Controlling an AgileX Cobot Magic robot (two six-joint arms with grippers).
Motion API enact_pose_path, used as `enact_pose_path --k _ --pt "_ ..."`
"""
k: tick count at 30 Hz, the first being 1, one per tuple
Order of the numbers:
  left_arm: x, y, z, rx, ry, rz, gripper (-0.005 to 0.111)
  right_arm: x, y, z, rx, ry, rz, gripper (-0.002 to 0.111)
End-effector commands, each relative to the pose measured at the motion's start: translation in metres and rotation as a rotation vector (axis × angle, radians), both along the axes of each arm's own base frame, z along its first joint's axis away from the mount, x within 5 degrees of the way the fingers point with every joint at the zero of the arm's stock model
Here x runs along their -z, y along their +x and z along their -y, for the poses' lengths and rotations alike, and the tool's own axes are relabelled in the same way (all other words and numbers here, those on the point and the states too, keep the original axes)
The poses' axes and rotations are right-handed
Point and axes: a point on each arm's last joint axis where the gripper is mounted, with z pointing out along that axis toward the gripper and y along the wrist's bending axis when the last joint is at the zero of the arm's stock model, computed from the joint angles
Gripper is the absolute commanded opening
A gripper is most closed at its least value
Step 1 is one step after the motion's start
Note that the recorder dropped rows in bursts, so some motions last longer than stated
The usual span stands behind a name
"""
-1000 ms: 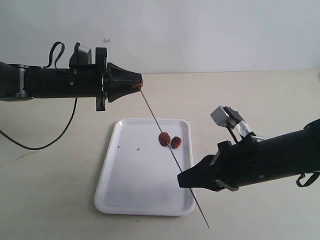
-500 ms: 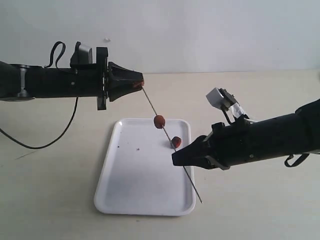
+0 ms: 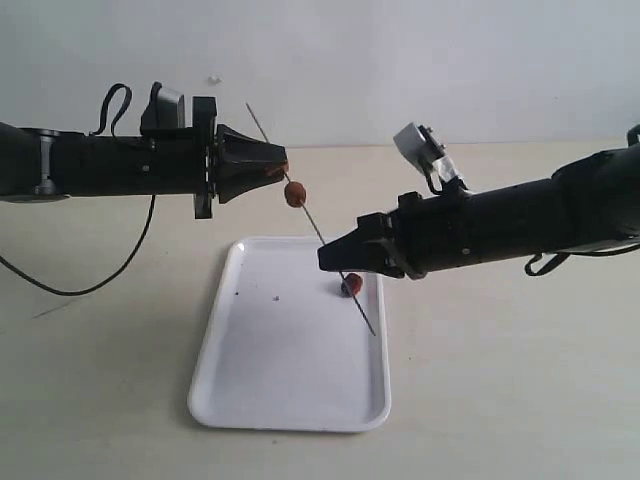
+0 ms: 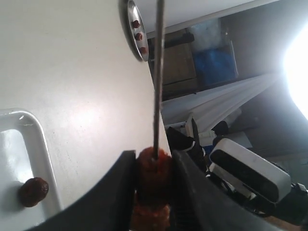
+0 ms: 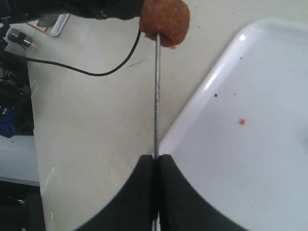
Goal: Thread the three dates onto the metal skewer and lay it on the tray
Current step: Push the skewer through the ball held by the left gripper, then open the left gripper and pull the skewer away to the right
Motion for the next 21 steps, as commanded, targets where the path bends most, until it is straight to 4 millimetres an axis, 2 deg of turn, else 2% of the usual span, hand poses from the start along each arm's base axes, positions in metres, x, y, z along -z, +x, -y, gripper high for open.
enact_pose_path --k 1,2,5,16,18,21 --pt "0.002 -0.002 0.002 0.019 0.002 0.01 0.027 -0.012 0.005 -0.027 -0.033 0.004 0.038 0.0" --pt "0.002 -0.003 0.002 0.024 0.008 0.011 0.027 -0.013 0.007 -0.034 -0.026 -0.017 0.044 0.0" --pt "0.003 -0.004 0.002 0.033 0.017 0.013 0.027 -0.014 0.008 -0.038 -0.023 -0.034 0.051 0.0" --pt "0.003 -0.004 0.002 0.037 0.021 0.016 0.027 -0.011 0.007 -0.037 -0.027 -0.074 0.042 0.0" --pt "0.003 -0.004 0.002 0.035 0.021 0.016 0.03 -0.011 0.008 -0.037 -0.026 -0.075 0.042 0.0" --pt "0.004 -0.004 0.001 0.038 0.026 0.015 0.044 -0.01 0.007 -0.037 -0.03 -0.078 0.043 0.0"
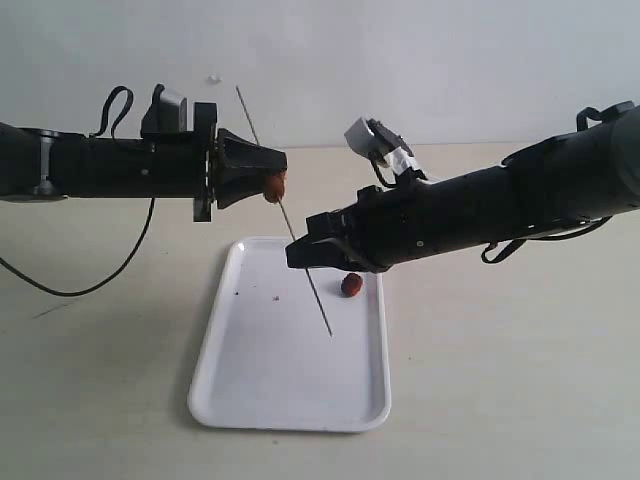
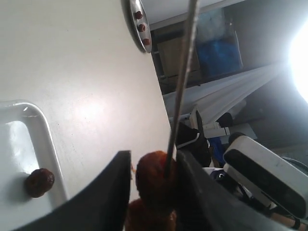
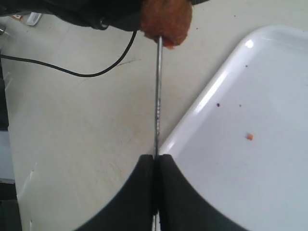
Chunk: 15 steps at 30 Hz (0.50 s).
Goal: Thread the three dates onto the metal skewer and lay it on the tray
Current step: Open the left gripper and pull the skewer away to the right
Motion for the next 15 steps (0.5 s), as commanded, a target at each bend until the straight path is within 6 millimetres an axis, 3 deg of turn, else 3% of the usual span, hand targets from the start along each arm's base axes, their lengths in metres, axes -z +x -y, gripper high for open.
enact_pose_path --k 1,5,15 --pt "0.002 -0.001 0.0 0.009 0.01 0.005 0.051 -0.005 0.0 -0.004 -0.036 0.011 0.025 0.0" --pt "0.003 -0.001 -0.002 0.01 0.015 0.005 0.065 -0.003 0.001 -0.003 -0.034 -0.01 0.029 0.0" --pt "-0.015 -0.002 -0.01 0.027 0.046 0.122 0.065 0.002 0.003 0.006 0.022 -0.14 0.005 0.0"
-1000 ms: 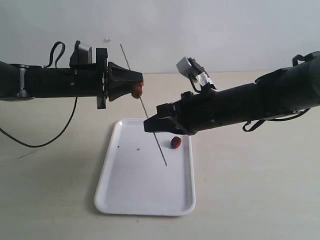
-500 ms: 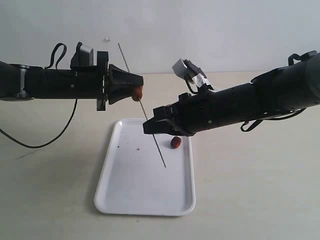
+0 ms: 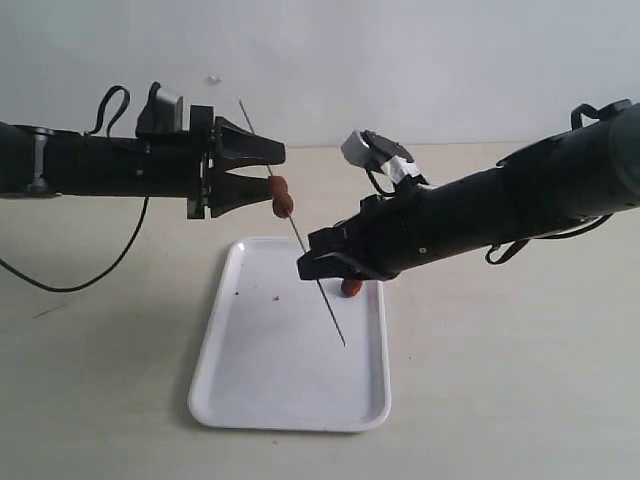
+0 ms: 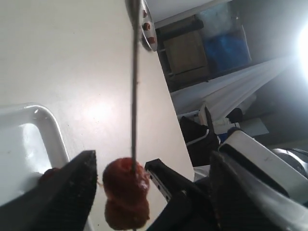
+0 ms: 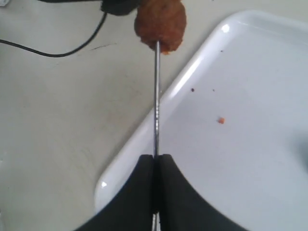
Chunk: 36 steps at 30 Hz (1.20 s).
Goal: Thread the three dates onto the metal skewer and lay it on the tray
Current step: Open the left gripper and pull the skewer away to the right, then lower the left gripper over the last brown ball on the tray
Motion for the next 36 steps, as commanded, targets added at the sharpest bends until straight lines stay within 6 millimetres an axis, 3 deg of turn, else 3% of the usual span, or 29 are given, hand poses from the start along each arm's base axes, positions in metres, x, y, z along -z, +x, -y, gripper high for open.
enact_pose_path --k 1,7,14,22,28,31,36 --pt "-0.014 -0.004 -0.004 0.037 0.032 0.11 0.065 -0.006 0.003 0.003 0.029 -0.039 0.022 0.0" --pt "-0.016 -0.01 -0.005 0.13 0.117 0.243 0.065 -0.025 0.008 0.03 0.08 -0.077 0.08 0.0" --pt "-0.009 -0.018 0.001 0.212 0.19 0.255 0.065 -0.034 0.005 0.075 0.167 -0.18 -0.01 0.0" --pt "0.008 -0.021 0.033 0.114 0.412 0.067 0.065 -0.032 0.003 0.09 0.18 -0.216 -0.016 0.0" --pt "0.004 -0.034 0.077 0.265 0.576 0.257 0.065 -0.029 0.003 0.093 0.161 -0.282 0.008 0.0" --pt "-0.002 -0.038 0.095 0.378 0.708 0.438 0.065 -0.027 0.002 0.095 0.14 -0.321 0.004 0.0" --pt "-0.009 -0.033 0.102 0.531 0.927 0.721 0.065 -0.025 0.001 0.099 0.142 -0.349 -0.012 0.0"
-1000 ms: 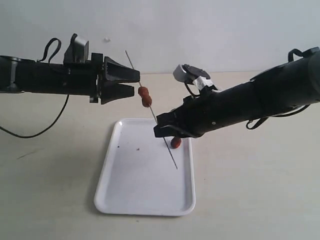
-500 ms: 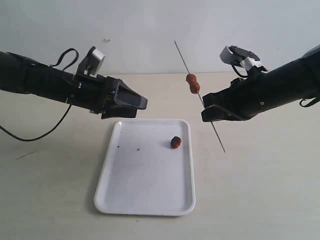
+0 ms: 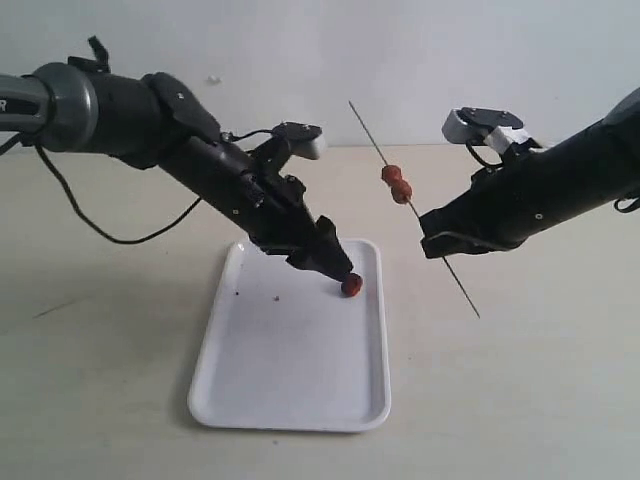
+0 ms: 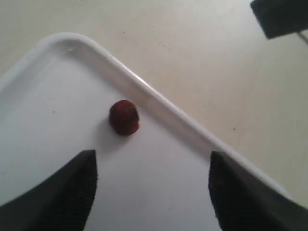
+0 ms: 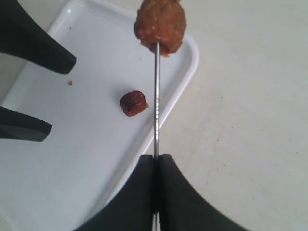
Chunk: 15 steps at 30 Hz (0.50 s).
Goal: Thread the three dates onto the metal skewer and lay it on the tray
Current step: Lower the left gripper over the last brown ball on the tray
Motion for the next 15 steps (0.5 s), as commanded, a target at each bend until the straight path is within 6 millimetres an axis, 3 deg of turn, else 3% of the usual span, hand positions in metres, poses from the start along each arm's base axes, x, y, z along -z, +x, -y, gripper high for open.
enact_pose_path --k 1,6,10,15 --pt "-0.009 0.006 0.0 0.184 0.196 0.243 0.065 -0.001 -0.001 0.006 0.007 -0.029 0.0 0.0" --pt "-0.007 0.01 -0.006 0.467 0.369 0.448 0.065 0.0 0.0 0.025 0.059 -0.033 -0.009 0.0" --pt "-0.008 0.008 -0.002 0.667 0.352 0.557 0.065 0.0 0.0 0.031 0.078 -0.031 -0.011 0.0" --pt "-0.01 -0.001 0.015 0.781 0.285 0.625 0.065 0.002 0.001 0.032 0.076 -0.035 -0.018 0.0"
